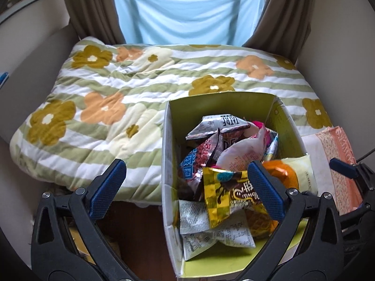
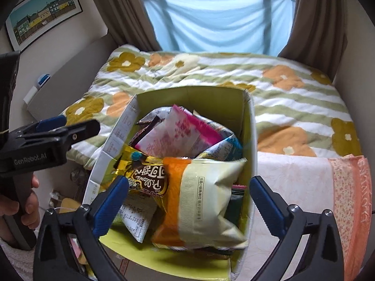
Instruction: Organize snacks
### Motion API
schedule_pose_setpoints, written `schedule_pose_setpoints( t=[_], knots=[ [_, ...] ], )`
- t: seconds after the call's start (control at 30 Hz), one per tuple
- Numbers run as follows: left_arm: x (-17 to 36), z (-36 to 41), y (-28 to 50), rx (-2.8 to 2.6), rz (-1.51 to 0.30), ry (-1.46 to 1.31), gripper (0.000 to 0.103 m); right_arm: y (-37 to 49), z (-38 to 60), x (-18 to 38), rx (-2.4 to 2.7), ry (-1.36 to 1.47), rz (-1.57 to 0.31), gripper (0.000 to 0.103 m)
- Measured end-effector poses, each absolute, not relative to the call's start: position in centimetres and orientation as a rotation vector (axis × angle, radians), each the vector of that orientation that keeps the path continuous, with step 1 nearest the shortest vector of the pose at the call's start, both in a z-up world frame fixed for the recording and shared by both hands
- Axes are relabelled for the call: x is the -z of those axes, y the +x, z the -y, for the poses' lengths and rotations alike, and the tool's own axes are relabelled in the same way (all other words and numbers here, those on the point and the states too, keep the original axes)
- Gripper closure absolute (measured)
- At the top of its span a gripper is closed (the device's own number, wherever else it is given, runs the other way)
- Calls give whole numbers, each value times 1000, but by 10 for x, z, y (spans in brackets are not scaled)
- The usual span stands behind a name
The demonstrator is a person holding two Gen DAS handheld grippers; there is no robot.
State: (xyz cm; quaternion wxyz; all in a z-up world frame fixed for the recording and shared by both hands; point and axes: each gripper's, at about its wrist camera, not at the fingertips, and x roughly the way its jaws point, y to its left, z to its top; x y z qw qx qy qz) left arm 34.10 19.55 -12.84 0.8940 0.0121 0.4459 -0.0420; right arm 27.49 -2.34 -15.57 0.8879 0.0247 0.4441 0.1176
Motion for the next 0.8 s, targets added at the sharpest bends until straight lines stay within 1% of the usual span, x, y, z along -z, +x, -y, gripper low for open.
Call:
schedule_pose_setpoints(
  t=[0.2,0.33,0.57,0.8],
  knots=[
    [136,-197,319,89,-928,38,0,255,34,152,-165,27,-889,1],
    [124,-195,298,84,-903,30,0,240,34,138,-181,24,-855,1],
    [81,-175,237,48,-794,47,0,194,56,102,-200,30,-746,1],
    [31,-129,143,29,-672,43,0,125,109,61,-156,22,-680,1]
  ],
)
